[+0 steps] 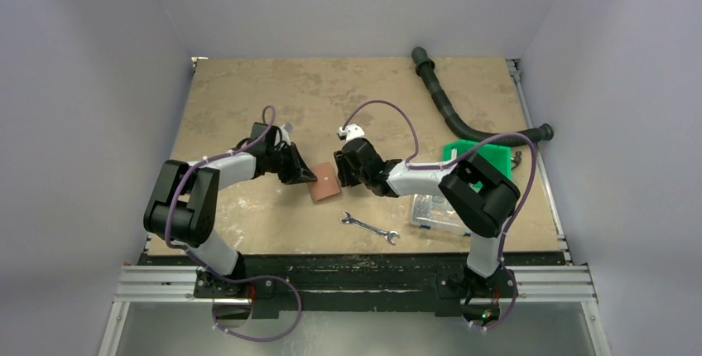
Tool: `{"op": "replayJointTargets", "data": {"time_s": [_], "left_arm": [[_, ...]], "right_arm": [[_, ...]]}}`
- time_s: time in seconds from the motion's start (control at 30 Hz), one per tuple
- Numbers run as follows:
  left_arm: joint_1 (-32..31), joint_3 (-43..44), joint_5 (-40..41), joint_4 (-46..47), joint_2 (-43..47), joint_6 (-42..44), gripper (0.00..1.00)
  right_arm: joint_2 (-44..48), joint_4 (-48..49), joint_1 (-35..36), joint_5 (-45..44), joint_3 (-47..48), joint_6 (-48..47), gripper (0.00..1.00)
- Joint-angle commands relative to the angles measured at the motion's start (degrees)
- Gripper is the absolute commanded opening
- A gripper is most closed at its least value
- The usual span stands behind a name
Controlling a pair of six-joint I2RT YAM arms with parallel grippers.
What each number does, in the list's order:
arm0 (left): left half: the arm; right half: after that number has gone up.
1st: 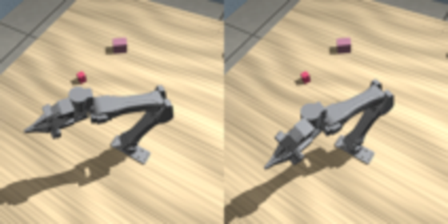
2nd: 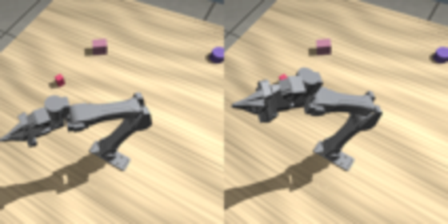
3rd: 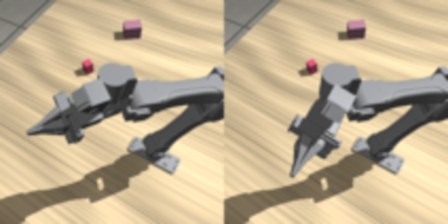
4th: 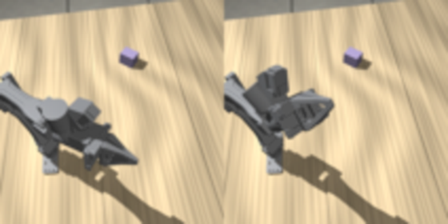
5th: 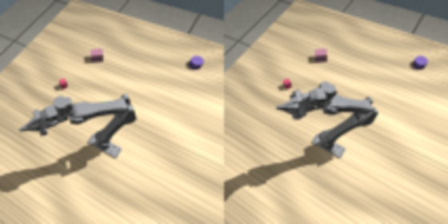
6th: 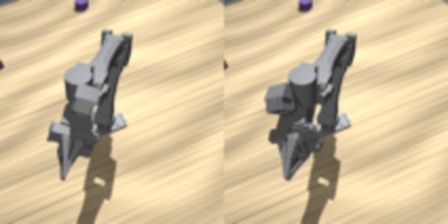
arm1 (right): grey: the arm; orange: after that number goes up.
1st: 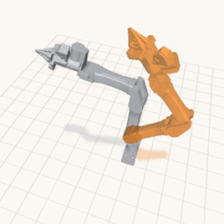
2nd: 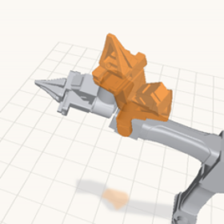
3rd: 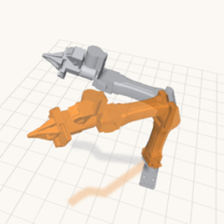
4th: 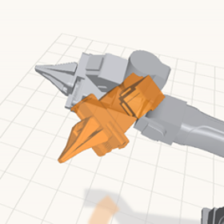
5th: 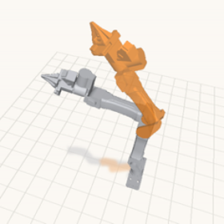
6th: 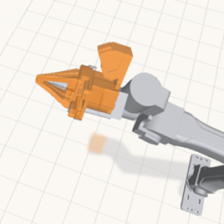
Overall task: Put the credit cards into the card holder
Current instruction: Open the card holder at the center of the board.
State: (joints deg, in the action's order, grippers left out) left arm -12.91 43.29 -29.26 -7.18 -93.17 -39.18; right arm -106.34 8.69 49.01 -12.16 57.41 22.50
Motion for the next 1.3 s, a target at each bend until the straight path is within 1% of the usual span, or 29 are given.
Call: {"op": "replayJointTargets", "data": {"time_s": [0.0,0.07,0.2,0.33,0.37,0.47,0.53,0.6,0.67,0.77,0.83,0.87,0.93,1.03,1.13,1.27], "left_arm": [[-0.11,-1.94,10.12,-7.50,-2.01,4.73,0.00],[-0.10,-1.89,10.11,-7.42,-2.10,4.75,0.00],[-0.15,-1.88,10.11,-7.37,-2.37,4.81,0.00],[-0.10,-1.81,9.94,-7.17,-2.79,4.78,0.00],[-0.10,-1.72,9.92,-7.15,-2.87,4.78,0.00],[-0.15,-1.72,9.82,-7.06,-2.94,4.73,0.00],[-0.15,-1.74,9.67,-7.13,-3.03,4.81,0.00],[-0.17,-1.71,9.44,-7.14,-3.16,4.90,0.00],[-0.18,-1.80,9.43,-7.16,-3.16,5.17,0.00],[-0.18,-1.54,8.26,-6.63,-3.04,6.23,0.00],[-0.23,-1.57,5.86,-5.25,-2.29,6.58,0.00],[-0.34,-1.66,4.93,-4.31,-1.59,6.50,0.00],[-0.68,-1.76,4.19,-3.03,0.13,6.31,0.09],[-0.80,-1.83,4.13,-2.45,2.62,6.42,0.24],[-0.80,-2.84,3.93,-1.04,5.09,6.35,0.39],[-0.80,-4.02,3.83,-0.58,8.91,5.52,0.52]], "right_arm": [[2.33,0.05,-0.67,-2.46,-0.65,-0.32,0.45],[2.49,-0.89,-0.67,-3.53,-0.54,-0.20,0.46],[3.71,-1.56,-0.67,-5.07,-1.42,-0.18,0.53],[4.26,-2.78,-0.67,-8.97,-1.68,0.26,0.55],[3.99,-2.65,-0.67,-8.41,-1.68,0.17,0.56],[2.95,0.86,-0.76,-2.36,-1.67,-0.75,0.57],[2.49,2.26,-0.76,-0.57,-1.28,-0.89,0.54],[2.33,4.91,-0.76,1.38,-1.52,-0.50,0.50],[2.20,5.48,-0.76,2.29,-1.26,-0.61,0.41],[3.32,7.09,-0.83,2.65,-2.20,-0.53,0.23],[5.00,8.00,-1.14,2.90,-3.09,-0.25,0.03],[6.29,8.09,-1.38,2.93,-3.55,0.00,0.00],[9.95,8.34,-1.59,3.35,-4.89,0.13,0.00],[14.42,6.04,-1.64,5.16,-4.66,-0.32,0.00],[16.24,4.77,-1.64,8.05,-4.49,0.17,0.00],[17.29,5.81,-1.64,11.94,-4.75,0.70,0.00]]}}
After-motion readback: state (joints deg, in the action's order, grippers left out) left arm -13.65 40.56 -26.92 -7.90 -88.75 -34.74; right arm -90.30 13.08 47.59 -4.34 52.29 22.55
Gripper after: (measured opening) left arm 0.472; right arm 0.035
